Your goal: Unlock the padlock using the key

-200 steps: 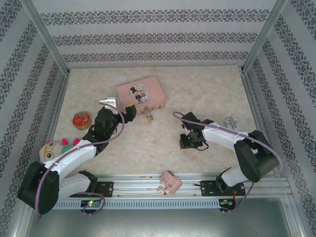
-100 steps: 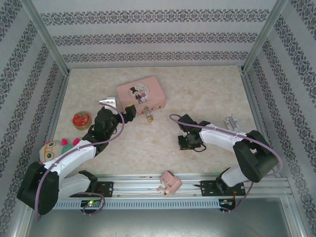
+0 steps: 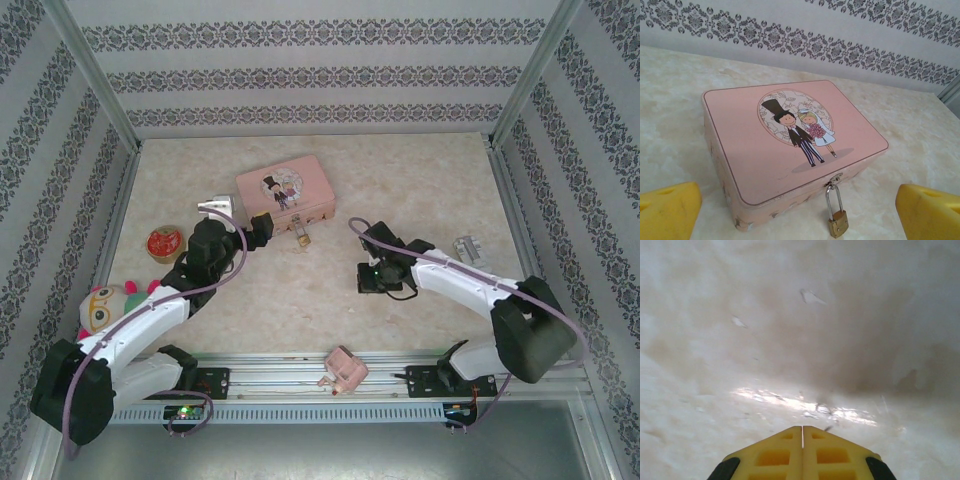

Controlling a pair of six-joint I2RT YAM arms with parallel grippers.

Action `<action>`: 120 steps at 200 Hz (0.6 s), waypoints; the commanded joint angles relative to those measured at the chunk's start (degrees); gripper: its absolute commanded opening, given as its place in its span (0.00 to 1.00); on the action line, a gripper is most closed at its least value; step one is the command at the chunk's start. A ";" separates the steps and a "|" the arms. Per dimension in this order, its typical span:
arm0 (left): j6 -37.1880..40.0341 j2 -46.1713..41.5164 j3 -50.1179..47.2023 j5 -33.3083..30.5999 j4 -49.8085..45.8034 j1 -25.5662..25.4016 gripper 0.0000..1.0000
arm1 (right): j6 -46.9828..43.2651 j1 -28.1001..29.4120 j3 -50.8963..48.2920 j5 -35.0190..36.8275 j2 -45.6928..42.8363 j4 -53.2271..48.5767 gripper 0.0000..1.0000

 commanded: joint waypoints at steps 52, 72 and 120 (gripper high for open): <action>-0.14 -3.33 1.56 10.08 -2.48 -0.60 0.99 | 4.67 -0.45 7.67 -4.20 -4.65 1.25 0.00; 0.03 -3.56 -0.26 11.95 0.69 -0.65 0.99 | 6.94 -1.05 9.84 -4.45 -5.10 1.25 0.00; 4.57 -2.57 -6.33 20.01 16.41 -0.72 0.99 | 14.57 -3.04 12.58 -5.58 -7.17 4.24 0.00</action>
